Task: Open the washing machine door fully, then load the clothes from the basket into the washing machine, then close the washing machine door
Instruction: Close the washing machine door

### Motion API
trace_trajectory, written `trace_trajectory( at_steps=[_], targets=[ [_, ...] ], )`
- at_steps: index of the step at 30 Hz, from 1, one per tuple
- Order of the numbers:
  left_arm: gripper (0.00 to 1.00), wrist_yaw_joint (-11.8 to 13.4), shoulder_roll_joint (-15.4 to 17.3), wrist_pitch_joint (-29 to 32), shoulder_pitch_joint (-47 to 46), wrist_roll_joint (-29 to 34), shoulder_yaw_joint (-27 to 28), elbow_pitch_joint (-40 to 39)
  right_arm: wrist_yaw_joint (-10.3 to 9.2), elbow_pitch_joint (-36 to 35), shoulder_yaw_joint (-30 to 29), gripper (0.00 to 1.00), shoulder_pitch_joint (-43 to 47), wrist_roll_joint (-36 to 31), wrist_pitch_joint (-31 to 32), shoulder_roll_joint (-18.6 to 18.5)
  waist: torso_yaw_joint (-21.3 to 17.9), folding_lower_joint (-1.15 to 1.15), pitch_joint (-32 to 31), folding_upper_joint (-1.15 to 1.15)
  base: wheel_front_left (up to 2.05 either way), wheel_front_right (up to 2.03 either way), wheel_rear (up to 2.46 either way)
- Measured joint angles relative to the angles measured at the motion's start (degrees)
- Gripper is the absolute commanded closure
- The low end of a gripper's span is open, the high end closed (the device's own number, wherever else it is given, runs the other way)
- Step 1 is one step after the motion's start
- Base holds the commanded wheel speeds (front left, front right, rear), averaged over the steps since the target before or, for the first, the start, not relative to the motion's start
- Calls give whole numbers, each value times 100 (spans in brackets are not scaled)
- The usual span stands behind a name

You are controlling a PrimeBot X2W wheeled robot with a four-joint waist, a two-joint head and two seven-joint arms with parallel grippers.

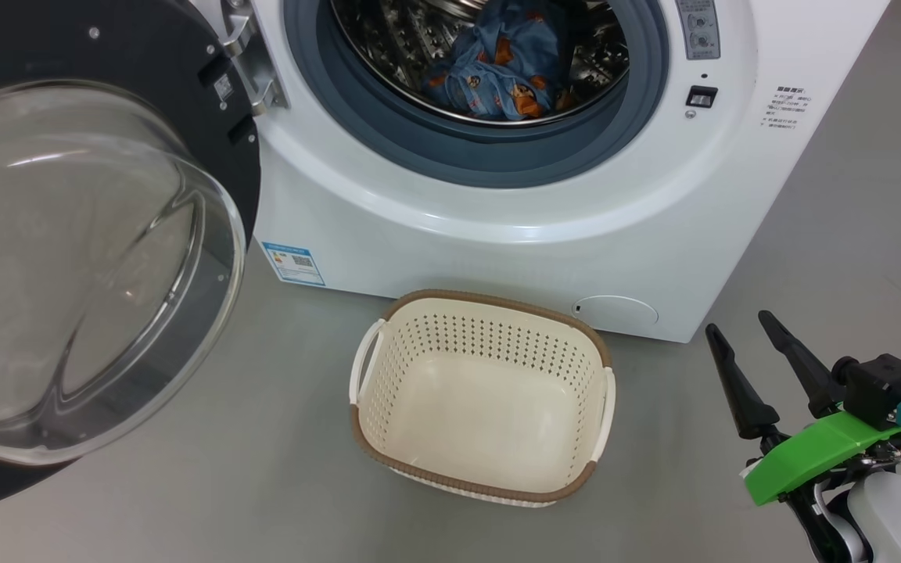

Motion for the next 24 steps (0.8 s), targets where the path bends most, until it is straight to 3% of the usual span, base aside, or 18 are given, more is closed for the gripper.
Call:
trace_trajectory(
  at_steps=[6, 15, 16, 24],
  targets=[
    [100, -26, 103, 425, -4, 64, -234, 156, 0, 3, -41, 0, 2, 0, 0, 0, 22, 0, -33, 0, 0, 0, 0],
    [100, -42, 221, 1895, 143, 104, -686, -43, 0, 4, -135, 0, 10, -1, 0, 63, 161, -2, -158, 0, 0, 0, 0],
    [100, -43, 183, 2250, 245, 102, -817, -218, 0, 4, -148, 0, 19, -1, 0, 89, 213, -1, -190, 0, 0, 0, 0],
    [100, -32, -113, 3442, 714, -19, -1192, -1033, 0, 10, -167, 0, 56, 0, 0, 170, 400, -1, -310, 0, 0, 0, 0]
  ],
)
